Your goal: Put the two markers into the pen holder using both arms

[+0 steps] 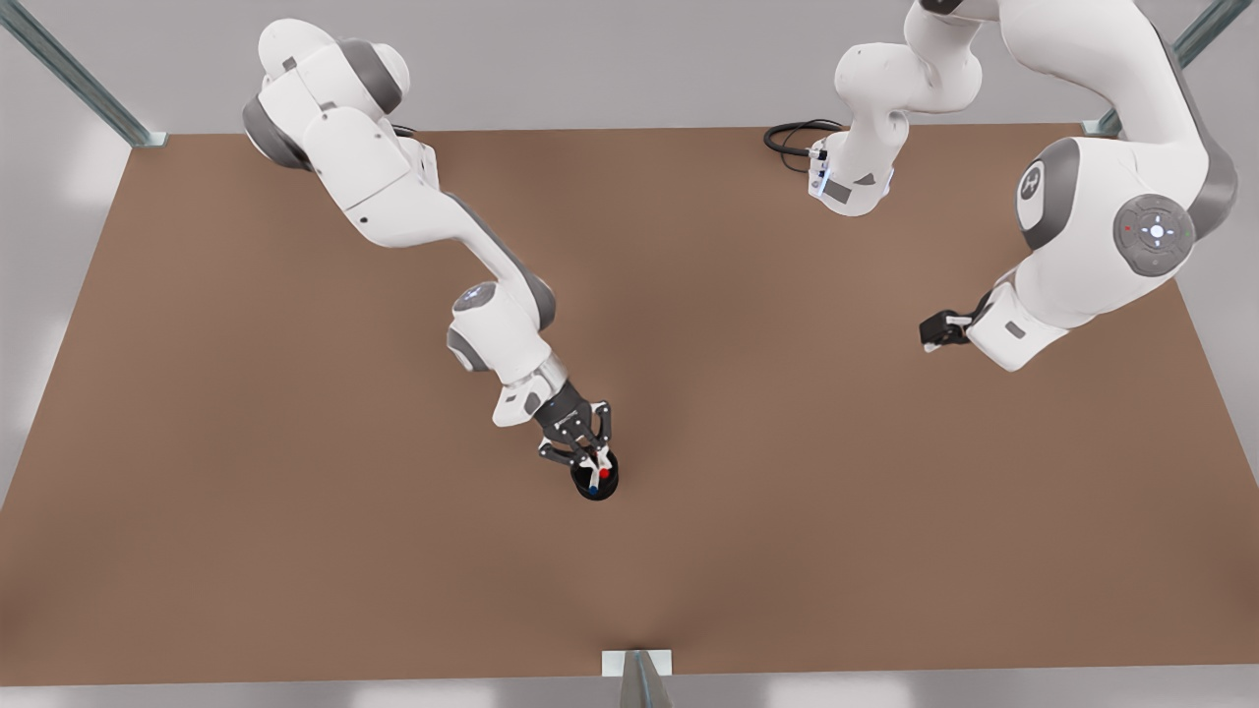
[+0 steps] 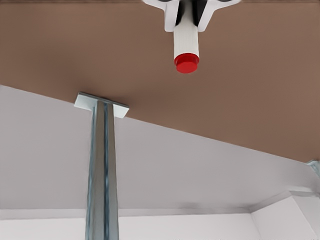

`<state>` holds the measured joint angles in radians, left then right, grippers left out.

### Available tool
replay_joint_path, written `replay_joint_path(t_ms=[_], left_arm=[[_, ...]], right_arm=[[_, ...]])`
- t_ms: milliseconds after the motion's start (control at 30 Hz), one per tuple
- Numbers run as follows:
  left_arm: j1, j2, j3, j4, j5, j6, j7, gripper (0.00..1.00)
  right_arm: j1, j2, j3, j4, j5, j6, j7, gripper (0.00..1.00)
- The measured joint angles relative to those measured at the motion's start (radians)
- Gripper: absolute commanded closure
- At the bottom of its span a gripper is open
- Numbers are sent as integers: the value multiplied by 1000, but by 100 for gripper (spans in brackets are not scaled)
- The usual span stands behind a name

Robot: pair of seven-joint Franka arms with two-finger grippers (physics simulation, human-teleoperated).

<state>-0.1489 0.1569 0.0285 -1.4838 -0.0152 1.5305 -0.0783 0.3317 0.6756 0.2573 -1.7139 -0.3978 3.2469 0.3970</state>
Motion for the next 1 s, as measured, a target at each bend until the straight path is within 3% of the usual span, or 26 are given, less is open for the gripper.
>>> replay_joint_path(t_ms=[533, 567, 600, 867, 933, 1000], left_arm=[[-1, -1, -1, 0, -1, -8, 81, 0], [-1, -1, -1, 0, -1, -8, 84, 0], [-1, -1, -1, 0, -2, -8, 87, 0], [-1, -4, -2, 1, -3, -13, 106, 0], [-7, -9, -9, 30, -1, -37, 109, 0], [-32, -9, -13, 58, -1, -65, 108, 0]], right_arm=[[-36, -8, -20, -75, -58, 125, 45, 76], [-38, -6, -25, -76, -63, 130, 47, 74], [-43, -4, -28, -75, -68, 133, 48, 0], [-63, -29, -31, -62, -83, 127, 50, 0], [-118, -131, -21, 8, -93, -2, 47, 0], [-173, -199, 17, 203, -72, -286, 39, 0]])
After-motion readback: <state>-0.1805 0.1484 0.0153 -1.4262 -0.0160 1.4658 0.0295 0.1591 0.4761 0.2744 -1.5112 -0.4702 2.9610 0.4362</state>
